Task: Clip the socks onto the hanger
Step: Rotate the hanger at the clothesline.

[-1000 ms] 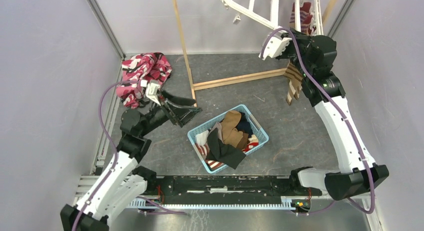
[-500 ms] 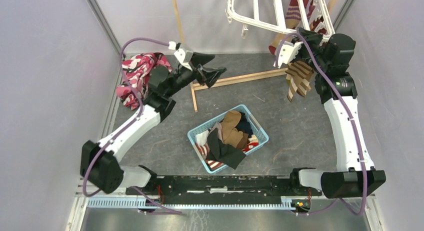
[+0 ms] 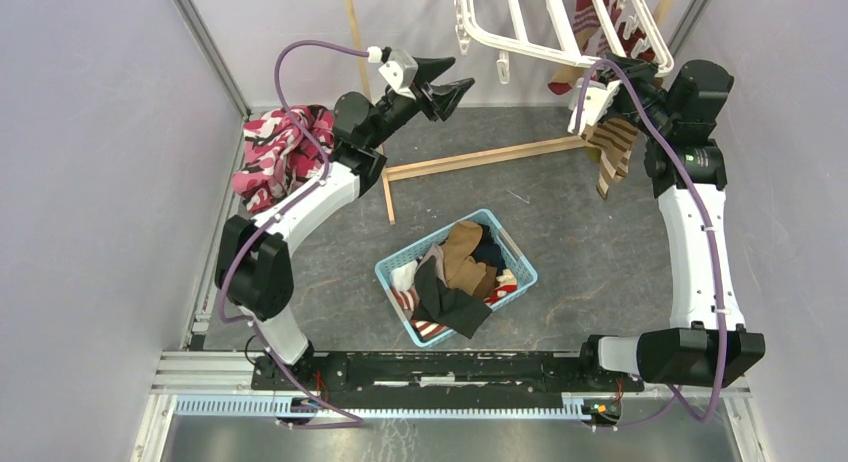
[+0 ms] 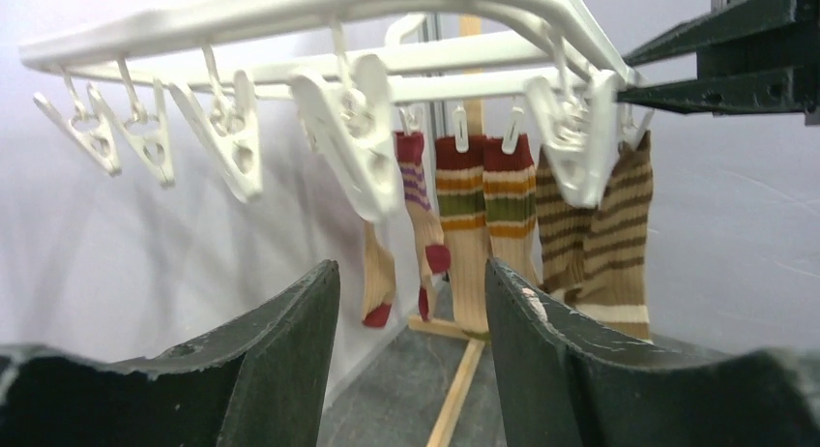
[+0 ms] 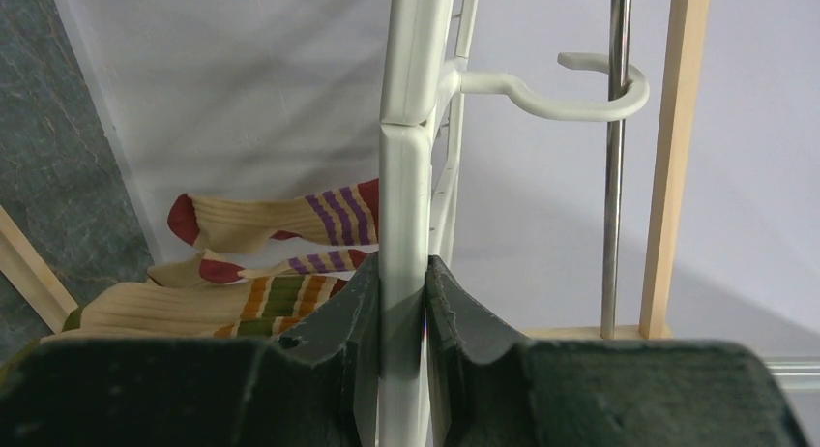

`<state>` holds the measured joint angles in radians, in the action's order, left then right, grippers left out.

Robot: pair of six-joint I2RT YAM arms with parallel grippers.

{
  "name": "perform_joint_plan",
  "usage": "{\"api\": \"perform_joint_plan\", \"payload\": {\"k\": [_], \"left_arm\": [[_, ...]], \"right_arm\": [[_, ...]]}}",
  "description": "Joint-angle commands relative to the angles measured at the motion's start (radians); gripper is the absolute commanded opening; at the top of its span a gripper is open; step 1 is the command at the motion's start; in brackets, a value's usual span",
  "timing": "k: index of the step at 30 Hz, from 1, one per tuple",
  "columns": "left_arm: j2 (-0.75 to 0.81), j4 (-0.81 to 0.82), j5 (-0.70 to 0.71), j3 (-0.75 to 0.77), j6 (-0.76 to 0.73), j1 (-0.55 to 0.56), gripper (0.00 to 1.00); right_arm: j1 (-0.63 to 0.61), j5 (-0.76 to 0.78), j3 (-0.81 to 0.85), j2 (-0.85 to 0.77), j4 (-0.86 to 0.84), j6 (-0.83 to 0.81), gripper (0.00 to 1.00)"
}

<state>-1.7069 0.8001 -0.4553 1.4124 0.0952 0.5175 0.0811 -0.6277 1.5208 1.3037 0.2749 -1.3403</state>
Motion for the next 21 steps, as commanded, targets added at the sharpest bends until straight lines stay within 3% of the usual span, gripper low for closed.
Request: {"api": "perform_joint_plan", "payload": {"k": [1, 8, 21], "left_arm": [[-0.049, 0.082, -0.01, 0.131, -0.01, 0.003, 0.63], [-0.11, 0.076, -0.007, 0.213, 0.015, 0.003, 0.62], [-0.181, 0.062, -0.052, 0.334, 0.086, 0.012, 0.51]], "right_arm": [[0.015, -0.066, 0.035, 0.011, 0.03, 0.016, 0.2], [0.026, -0.088, 0.039, 0.008, 0.03, 0.019, 0.2], [0.041, -0.113, 0.049, 0.019, 0.027, 0.033, 0.19]]}}
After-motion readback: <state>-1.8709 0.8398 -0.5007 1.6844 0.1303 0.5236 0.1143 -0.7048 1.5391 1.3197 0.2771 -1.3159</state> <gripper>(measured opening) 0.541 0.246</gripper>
